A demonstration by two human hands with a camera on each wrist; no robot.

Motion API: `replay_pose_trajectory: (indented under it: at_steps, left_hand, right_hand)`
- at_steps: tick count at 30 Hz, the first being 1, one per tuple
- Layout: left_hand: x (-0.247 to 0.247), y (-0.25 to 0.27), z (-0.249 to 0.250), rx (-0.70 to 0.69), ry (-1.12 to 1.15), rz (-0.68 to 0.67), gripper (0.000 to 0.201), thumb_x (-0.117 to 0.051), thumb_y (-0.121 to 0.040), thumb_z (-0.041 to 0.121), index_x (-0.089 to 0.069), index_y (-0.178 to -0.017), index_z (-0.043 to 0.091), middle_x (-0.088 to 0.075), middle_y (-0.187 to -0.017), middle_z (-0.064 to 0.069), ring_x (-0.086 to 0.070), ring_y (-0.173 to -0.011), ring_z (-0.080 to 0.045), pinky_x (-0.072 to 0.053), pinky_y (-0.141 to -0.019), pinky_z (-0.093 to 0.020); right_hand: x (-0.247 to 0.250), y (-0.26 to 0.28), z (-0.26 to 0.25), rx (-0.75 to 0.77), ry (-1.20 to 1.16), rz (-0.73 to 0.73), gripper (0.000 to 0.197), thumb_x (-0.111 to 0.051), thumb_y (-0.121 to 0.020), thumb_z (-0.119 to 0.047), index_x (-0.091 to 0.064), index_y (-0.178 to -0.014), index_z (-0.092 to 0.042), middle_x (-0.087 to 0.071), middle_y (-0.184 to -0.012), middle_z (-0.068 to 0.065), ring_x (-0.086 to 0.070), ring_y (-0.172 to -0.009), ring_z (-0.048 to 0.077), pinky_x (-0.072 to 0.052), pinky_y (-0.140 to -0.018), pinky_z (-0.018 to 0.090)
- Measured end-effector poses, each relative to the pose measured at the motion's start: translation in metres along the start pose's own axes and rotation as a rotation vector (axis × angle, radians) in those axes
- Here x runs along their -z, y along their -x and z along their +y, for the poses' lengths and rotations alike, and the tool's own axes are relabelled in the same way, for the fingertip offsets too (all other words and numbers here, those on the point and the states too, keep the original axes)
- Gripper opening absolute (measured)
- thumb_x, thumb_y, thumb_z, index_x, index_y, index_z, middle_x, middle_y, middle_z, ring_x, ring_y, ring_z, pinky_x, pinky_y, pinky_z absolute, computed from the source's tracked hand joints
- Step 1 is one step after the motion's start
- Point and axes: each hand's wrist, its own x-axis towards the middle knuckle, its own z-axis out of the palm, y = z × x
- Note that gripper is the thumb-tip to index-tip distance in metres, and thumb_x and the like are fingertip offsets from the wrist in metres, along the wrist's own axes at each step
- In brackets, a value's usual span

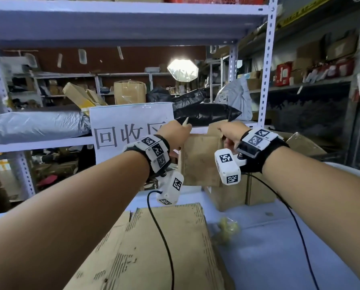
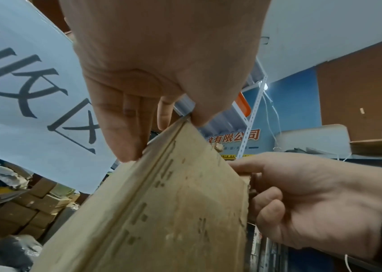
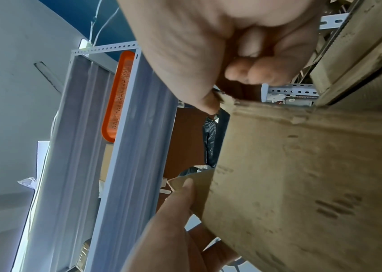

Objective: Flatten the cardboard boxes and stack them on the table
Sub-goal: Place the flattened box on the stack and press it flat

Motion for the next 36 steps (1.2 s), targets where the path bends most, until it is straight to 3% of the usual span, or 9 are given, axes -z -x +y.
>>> replay_pose_trajectory:
  at_steps: [4, 7, 11, 16, 20, 25, 29, 33, 36]
  left_hand:
    - [0.009, 0.009, -0.003, -0.041, 0.062, -0.077, 0.057, -0.057, -0.095, 0.06, -0.054, -0.129, 0.015, -0.064, -0.112, -0.005, -0.069, -0.088, -0.022, -0.064, -0.059, -0.04]
    - [0.019, 0.019, -0.009, -0.062, 0.178, -0.116, 0.085, -0.066, -0.087, 0.066, -0.029, -0.152, 0.025, -0.056, -0.132, -0.007, -0.066, -0.096, -0.021, -0.063, -0.056, -0.036]
    - [0.04, 0.038, -0.02, -0.113, 0.332, -0.139, 0.089, -0.059, -0.088, 0.071, -0.016, -0.157, 0.036, -0.038, -0.156, -0.01, -0.056, -0.119, -0.03, -0.064, -0.076, -0.048]
    - [0.083, 0.054, -0.045, -0.093, 0.512, 0.095, 0.07, -0.042, -0.098, 0.067, -0.022, -0.157, 0.035, -0.032, -0.159, -0.005, -0.045, -0.136, -0.032, -0.056, -0.096, -0.054]
    - [0.109, 0.073, -0.073, -0.028, 0.604, 0.226, 0.054, -0.041, -0.101, 0.065, -0.05, -0.141, 0.03, -0.052, -0.138, -0.001, -0.056, -0.123, -0.025, -0.06, -0.086, -0.043]
    - [0.115, 0.094, -0.112, 0.024, 0.587, 0.275, 0.062, -0.059, -0.093, 0.064, -0.05, -0.14, 0.024, -0.067, -0.118, 0.004, -0.072, -0.106, -0.017, -0.063, -0.075, -0.036]
    - [0.11, 0.105, -0.138, 0.018, 0.455, 0.232, 0.093, -0.086, -0.07, 0.039, -0.038, -0.151, 0.032, -0.066, -0.123, -0.007, -0.073, -0.106, -0.017, -0.059, -0.091, -0.038]
    - [0.097, 0.119, -0.149, 0.026, 0.268, 0.235, 0.097, -0.089, -0.054, 0.035, -0.045, -0.14, 0.033, -0.057, -0.133, -0.01, -0.064, -0.118, -0.024, -0.058, -0.097, -0.043]
    - [0.092, 0.123, -0.15, 0.013, 0.174, 0.232, 0.086, -0.088, -0.062, 0.038, -0.052, -0.139, 0.025, -0.058, -0.135, -0.007, -0.057, -0.127, -0.028, -0.056, -0.099, -0.044]
  right_hand:
    - [0.003, 0.018, -0.01, -0.133, -0.231, 0.123, 0.018, -0.044, -0.098, -0.012, -0.048, -0.081, -0.01, -0.048, -0.04, 0.004, -0.046, -0.032, 0.014, -0.055, -0.051, 0.03]
    - [0.002, 0.043, -0.016, -0.127, -0.391, 0.179, 0.011, -0.05, -0.096, -0.009, -0.052, -0.085, -0.009, -0.046, -0.055, 0.005, -0.045, -0.045, 0.014, -0.056, -0.04, 0.034]
    - [-0.008, 0.069, -0.017, 0.058, -0.379, 0.258, 0.016, -0.051, -0.098, -0.024, -0.052, -0.111, -0.014, -0.046, -0.076, 0.005, -0.049, -0.06, 0.017, -0.054, -0.04, 0.031]
    - [-0.03, 0.09, -0.01, 0.311, -0.21, 0.175, 0.02, -0.053, -0.101, -0.041, -0.061, -0.095, -0.024, -0.061, -0.08, -0.003, -0.062, -0.074, 0.017, -0.059, -0.054, 0.031]
    - [-0.05, 0.082, -0.003, 0.525, -0.16, 0.077, 0.022, -0.054, -0.102, -0.033, -0.065, -0.121, -0.029, -0.068, -0.1, -0.014, -0.063, -0.09, 0.004, -0.053, -0.086, 0.036]
    - [-0.073, 0.076, -0.012, 0.708, -0.233, -0.038, 0.024, -0.062, -0.098, -0.024, -0.064, -0.104, -0.048, -0.065, -0.122, 0.004, -0.06, -0.107, 0.014, -0.05, -0.093, 0.037]
    - [-0.094, 0.072, -0.014, 0.617, -0.329, -0.124, 0.039, -0.072, -0.091, -0.025, -0.054, -0.124, -0.037, -0.056, -0.132, -0.005, -0.055, -0.12, 0.01, -0.047, -0.101, 0.026]
    - [-0.108, 0.08, -0.017, 0.517, -0.444, -0.261, 0.052, -0.07, -0.092, -0.009, -0.051, -0.14, -0.011, -0.063, -0.133, 0.003, -0.058, -0.122, 0.014, -0.047, -0.104, 0.03]
    - [-0.114, 0.092, -0.013, 0.523, -0.496, -0.3, 0.064, -0.069, -0.089, 0.0, -0.042, -0.146, -0.012, -0.061, -0.135, 0.007, -0.057, -0.124, 0.014, -0.047, -0.103, 0.026]
